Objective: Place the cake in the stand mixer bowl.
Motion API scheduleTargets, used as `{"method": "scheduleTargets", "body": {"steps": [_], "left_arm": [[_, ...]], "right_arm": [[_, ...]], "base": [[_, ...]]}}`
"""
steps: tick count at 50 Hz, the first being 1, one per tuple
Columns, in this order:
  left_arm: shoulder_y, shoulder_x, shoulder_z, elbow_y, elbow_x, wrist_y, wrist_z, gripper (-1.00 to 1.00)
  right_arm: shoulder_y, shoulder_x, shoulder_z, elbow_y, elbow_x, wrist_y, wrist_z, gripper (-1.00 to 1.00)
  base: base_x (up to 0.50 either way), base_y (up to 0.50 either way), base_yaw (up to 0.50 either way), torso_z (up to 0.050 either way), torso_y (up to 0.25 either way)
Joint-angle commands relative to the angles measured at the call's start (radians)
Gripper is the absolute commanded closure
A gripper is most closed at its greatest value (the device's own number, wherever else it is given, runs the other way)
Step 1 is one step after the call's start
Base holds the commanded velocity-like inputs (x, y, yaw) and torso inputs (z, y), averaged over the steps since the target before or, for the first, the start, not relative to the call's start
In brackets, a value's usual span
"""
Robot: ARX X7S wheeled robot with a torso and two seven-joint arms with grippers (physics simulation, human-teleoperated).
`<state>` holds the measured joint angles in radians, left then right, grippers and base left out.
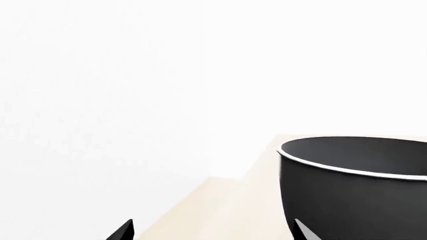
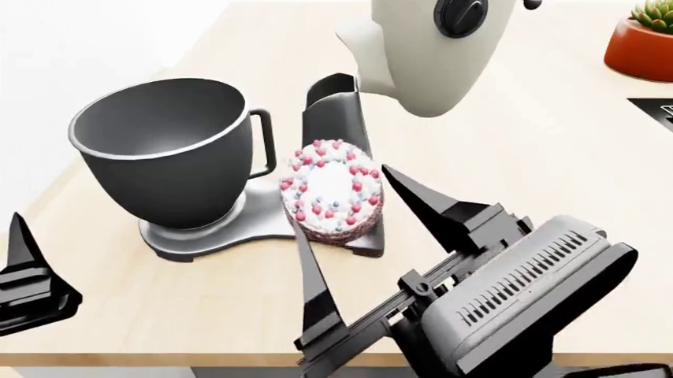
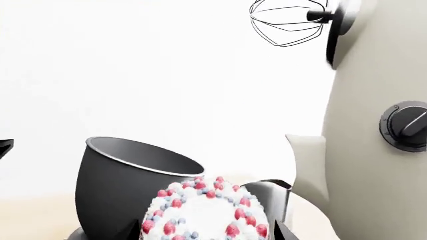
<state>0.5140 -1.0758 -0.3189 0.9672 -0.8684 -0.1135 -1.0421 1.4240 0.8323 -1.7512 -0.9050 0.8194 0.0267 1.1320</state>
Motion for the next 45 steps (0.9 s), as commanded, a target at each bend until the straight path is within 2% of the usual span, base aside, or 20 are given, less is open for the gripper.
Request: {"method": "scheduleTargets", "body": {"steps": [1, 15, 23, 33, 45], "left_arm": [[0.005, 0.010, -0.002, -0.007, 0.003, 0.004, 0.010, -1.00], [-0.016, 0.013, 0.014, -0.019, -0.004, 0.005, 0.018, -1.00], [-0.016, 0.019, 0.018, -0.021, 0.002, 0.007, 0.025, -1.00], [-0.017, 0.038, 0.032, -0.042, 0.012, 0.017, 0.043, -1.00], [-0.069, 0.030, 0.078, -0.052, 0.002, -0.001, 0.038, -1.00]], "right_arm": [[0.114, -0.104, 0.021, 0.059, 0.056, 0.005, -0.006, 1.00], [0.213, -0.256, 0.088, 0.125, 0.144, 0.049, -0.019, 1.00], [0.229, -0.359, 0.128, 0.269, 0.197, 0.032, -0.079, 1.00], [0.274, -0.494, 0.205, 0.404, 0.270, 0.028, -0.083, 1.00], [0.308, -0.576, 0.249, 0.494, 0.320, 0.036, -0.095, 1.00]], "base": [[0.00, 0.00, 0.00, 0.000, 0.000], [0.00, 0.00, 0.00, 0.000, 0.001], [0.00, 0.00, 0.00, 0.000, 0.000], [0.00, 0.00, 0.00, 0.000, 0.001], [0.00, 0.00, 0.00, 0.000, 0.001]]}}
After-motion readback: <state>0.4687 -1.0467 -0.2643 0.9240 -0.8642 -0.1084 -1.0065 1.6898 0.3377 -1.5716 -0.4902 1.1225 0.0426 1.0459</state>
